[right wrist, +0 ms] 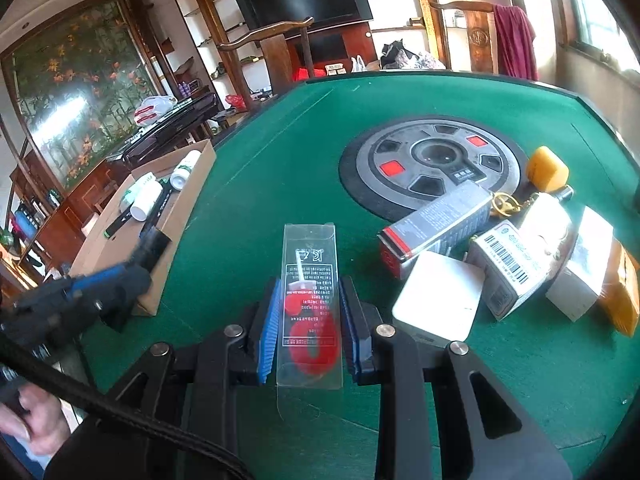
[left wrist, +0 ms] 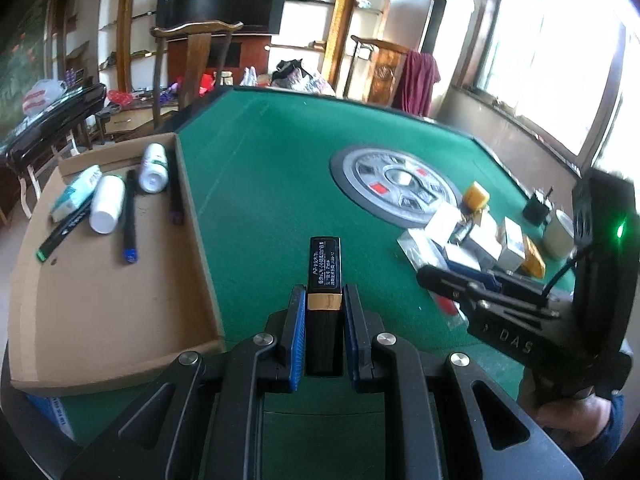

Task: Organize objects
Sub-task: 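Carry tube and clear packet into cardboard box and open both tools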

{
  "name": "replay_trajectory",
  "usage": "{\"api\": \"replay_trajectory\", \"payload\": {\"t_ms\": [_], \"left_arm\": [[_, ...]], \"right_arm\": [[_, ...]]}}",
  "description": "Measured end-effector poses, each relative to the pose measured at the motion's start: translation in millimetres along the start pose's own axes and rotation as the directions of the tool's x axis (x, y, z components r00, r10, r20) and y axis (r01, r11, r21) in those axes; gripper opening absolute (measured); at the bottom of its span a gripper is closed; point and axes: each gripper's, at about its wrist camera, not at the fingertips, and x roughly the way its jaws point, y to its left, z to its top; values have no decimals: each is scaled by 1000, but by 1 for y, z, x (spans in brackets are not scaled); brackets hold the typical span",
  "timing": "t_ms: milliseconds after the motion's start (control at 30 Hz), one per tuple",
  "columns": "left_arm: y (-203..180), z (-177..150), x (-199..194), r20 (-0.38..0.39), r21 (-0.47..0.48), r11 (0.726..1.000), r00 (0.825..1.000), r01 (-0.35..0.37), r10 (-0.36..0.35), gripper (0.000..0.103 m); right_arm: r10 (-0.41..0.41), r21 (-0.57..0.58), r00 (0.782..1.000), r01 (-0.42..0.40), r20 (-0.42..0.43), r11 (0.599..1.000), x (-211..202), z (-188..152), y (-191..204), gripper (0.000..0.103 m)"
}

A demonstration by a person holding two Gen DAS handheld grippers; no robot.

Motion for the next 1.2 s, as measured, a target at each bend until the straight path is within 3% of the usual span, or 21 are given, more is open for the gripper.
{"api": "replay_trajectory", "payload": {"t_ms": [200, 433, 667, 900, 1200], "left_arm": [[30, 6, -13, 36, -60, 998, 999, 5, -3, 15], [78, 5, -27, 77, -149, 989, 997, -3, 15, 15], [133, 1, -26, 80, -258, 966, 996, -27, 49, 15], [174, -2, -17, 38, -312, 948, 996, -70, 86, 15], [201, 13, 16, -99, -311, 941, 989, -133, 107, 15]], "right_arm": [[75, 16, 997, -75, 20, 997, -9, -2, 31, 25], [113, -58, 994, -112, 11, 992, -5, 15, 88, 25], [161, -92, 984, -167, -73, 982, 26, 33, 133, 25], [159, -119, 969, -183, -191, 976, 75, 47, 172, 25], [113, -75, 953, -139, -281, 987, 131, 66, 173, 25]]}}
